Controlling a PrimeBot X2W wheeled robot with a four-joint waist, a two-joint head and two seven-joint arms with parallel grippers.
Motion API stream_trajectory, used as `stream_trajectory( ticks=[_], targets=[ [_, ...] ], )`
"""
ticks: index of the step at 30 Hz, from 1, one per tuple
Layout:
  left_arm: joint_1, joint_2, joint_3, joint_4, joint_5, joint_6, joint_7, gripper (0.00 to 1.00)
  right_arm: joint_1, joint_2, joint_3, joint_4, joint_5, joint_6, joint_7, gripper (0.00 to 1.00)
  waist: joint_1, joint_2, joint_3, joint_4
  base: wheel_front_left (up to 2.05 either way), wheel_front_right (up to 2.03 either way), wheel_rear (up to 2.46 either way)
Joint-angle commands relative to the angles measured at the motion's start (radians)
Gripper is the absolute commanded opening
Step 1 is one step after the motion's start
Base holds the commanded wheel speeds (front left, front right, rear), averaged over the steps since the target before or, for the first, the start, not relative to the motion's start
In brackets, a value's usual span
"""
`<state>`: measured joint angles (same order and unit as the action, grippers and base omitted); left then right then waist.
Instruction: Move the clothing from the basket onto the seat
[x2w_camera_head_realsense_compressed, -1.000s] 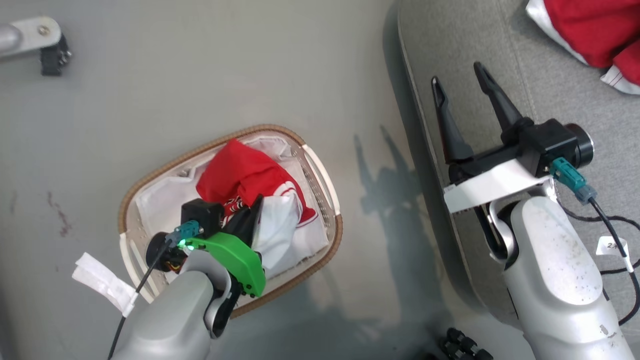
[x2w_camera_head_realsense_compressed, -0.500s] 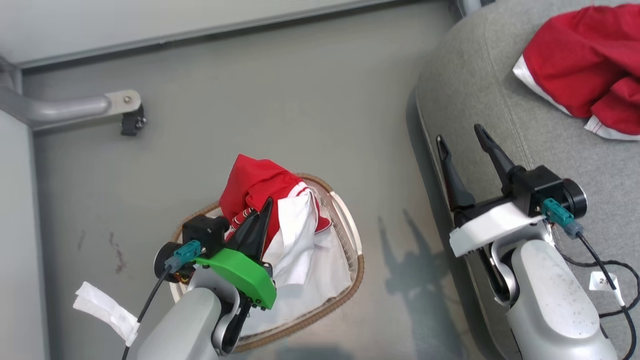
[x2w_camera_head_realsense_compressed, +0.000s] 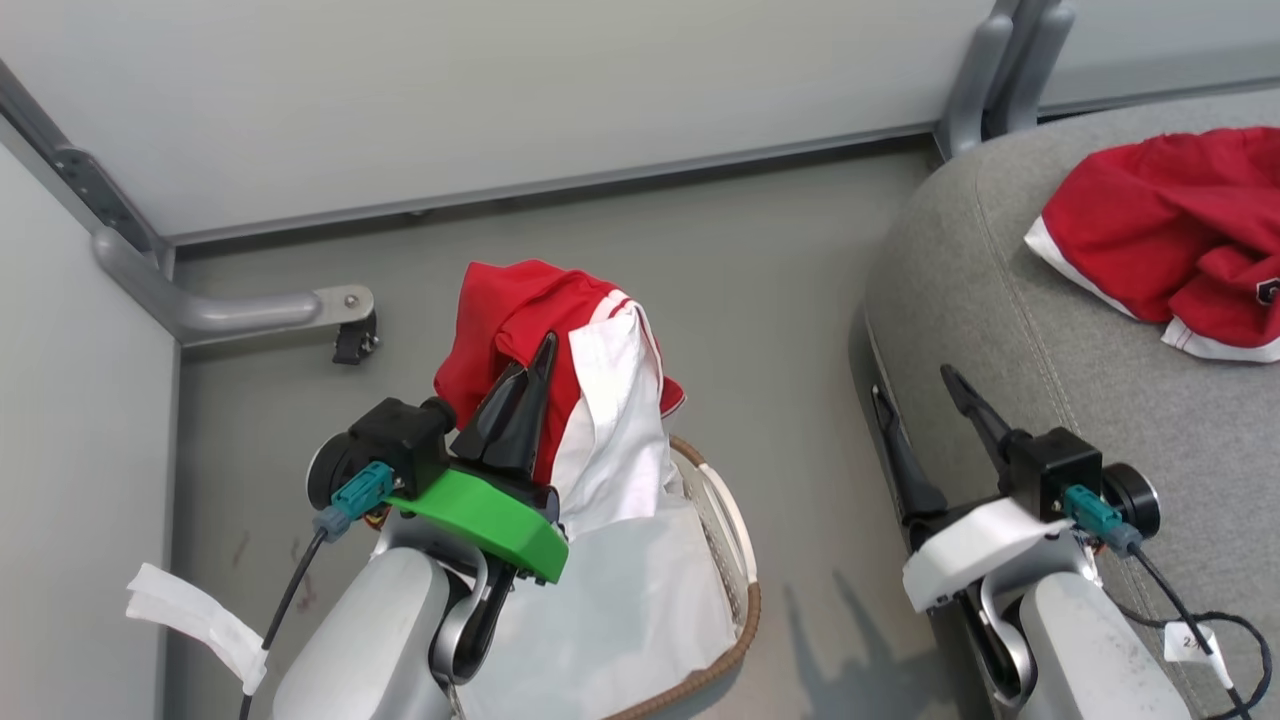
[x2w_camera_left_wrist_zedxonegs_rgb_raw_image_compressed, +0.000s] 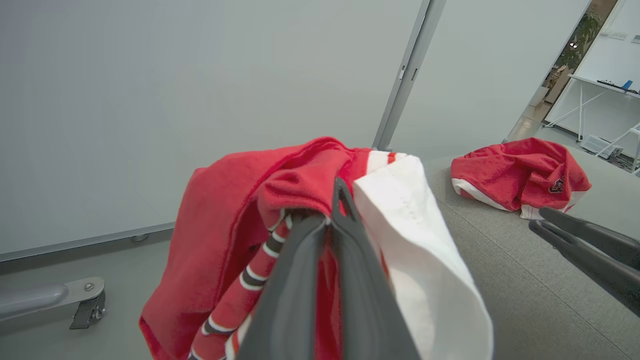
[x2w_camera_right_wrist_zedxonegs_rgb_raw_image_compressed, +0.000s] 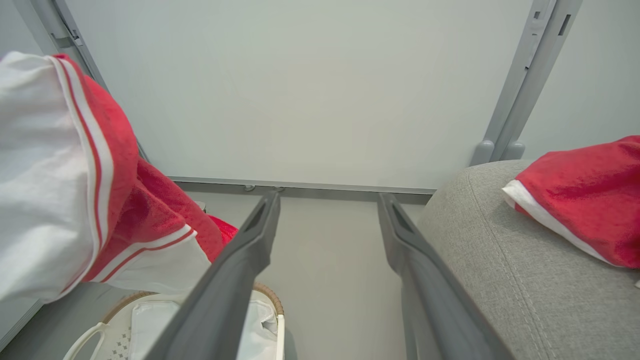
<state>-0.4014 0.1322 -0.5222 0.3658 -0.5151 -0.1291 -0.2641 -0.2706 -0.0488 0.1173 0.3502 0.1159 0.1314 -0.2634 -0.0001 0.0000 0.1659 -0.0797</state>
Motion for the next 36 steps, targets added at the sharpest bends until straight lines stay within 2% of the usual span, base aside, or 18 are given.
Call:
stream_trajectory(
  ticks=[1,9,15,27,35,36],
  targets=[
    [0.001,-0.003,0.004,-0.01,0.007,-0.002,0.0,0.0,0.025,-0.004,0.003,0.007,-0.002,-0.001,-0.002,1.0,0.0001,0.0,-0.047,0.024,0.0,0.0,0.0],
    [-0.01,-0.014,-0.006,-0.074,0.018,-0.002,0.0,0.0,0.074,-0.004,0.045,0.037,-0.022,-0.001,-0.002,1.0,0.0001,0.0,-0.096,0.048,0.0,0.0,0.0],
    [-0.01,-0.021,-0.034,-0.101,0.014,-0.002,0.0,0.0,0.049,-0.004,0.168,0.09,-0.075,-0.001,-0.002,1.0,0.0001,0.0,-0.112,0.077,0.0,0.0,0.0],
    [-0.036,-0.036,-0.129,-0.112,-0.004,-0.002,0.0,0.0,-0.12,-0.004,0.419,0.22,-0.086,-0.001,-0.002,1.0,0.0001,0.0,-0.108,0.152,0.0,0.0,0.0],
    [-0.067,-0.049,-0.187,-0.106,-0.023,-0.002,0.0,0.0,-0.197,-0.004,0.436,0.287,-0.077,-0.001,-0.002,1.0,0.0001,0.0,-0.1,0.21,0.0,0.0,0.0],
    [-0.07,-0.051,-0.194,-0.105,-0.027,-0.002,0.0,0.0,-0.201,-0.004,0.434,0.292,-0.072,-0.001,-0.002,0.88,0.0001,0.0,-0.098,0.216,0.0,0.0,0.0]
  ],
)
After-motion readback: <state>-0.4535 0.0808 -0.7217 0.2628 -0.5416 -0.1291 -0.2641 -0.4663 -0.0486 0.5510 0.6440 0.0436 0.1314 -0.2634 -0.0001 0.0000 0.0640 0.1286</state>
